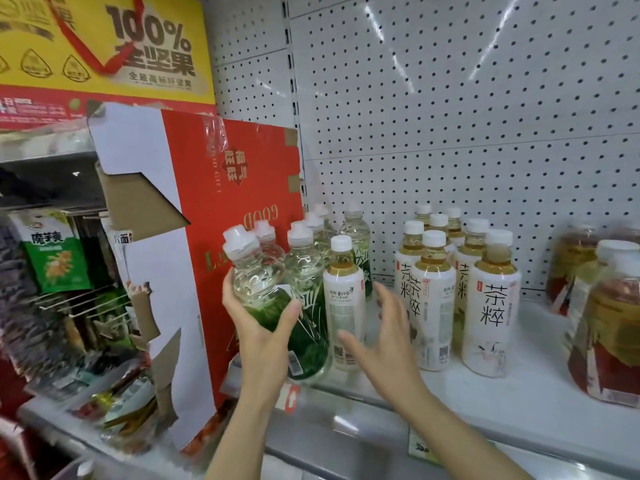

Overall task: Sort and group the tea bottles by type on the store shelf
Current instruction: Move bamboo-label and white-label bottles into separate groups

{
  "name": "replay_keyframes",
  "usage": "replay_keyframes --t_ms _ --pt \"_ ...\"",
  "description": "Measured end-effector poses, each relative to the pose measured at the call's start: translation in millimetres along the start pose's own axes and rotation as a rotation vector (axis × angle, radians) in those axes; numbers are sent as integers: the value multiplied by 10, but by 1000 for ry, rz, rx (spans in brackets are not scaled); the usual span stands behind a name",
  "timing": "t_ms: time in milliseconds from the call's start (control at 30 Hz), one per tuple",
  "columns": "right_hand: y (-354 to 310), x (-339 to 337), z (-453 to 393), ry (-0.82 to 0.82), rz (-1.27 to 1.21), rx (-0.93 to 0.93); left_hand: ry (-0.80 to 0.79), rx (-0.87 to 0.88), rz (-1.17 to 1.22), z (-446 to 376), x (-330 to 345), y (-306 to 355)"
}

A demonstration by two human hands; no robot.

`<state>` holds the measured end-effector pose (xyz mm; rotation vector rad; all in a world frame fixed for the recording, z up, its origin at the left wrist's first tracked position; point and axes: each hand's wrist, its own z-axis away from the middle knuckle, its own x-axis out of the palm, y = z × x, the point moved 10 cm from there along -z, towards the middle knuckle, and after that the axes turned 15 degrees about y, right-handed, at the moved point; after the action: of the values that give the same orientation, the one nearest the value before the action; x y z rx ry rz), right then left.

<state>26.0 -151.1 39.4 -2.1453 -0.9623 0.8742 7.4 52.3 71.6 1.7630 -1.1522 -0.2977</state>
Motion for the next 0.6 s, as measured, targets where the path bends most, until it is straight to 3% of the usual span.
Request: replay_keyframes --t_ms 200,433,600 --pt "295 341 -198 -116 34 144 -5 37 -36 -111 36 -154" --pt "336 -164 -64 26 140 104 -33 58 -47 -118 273 -186" --pt "345 -420 62 35 175 120 -103 116 -116 -12 564 -150"
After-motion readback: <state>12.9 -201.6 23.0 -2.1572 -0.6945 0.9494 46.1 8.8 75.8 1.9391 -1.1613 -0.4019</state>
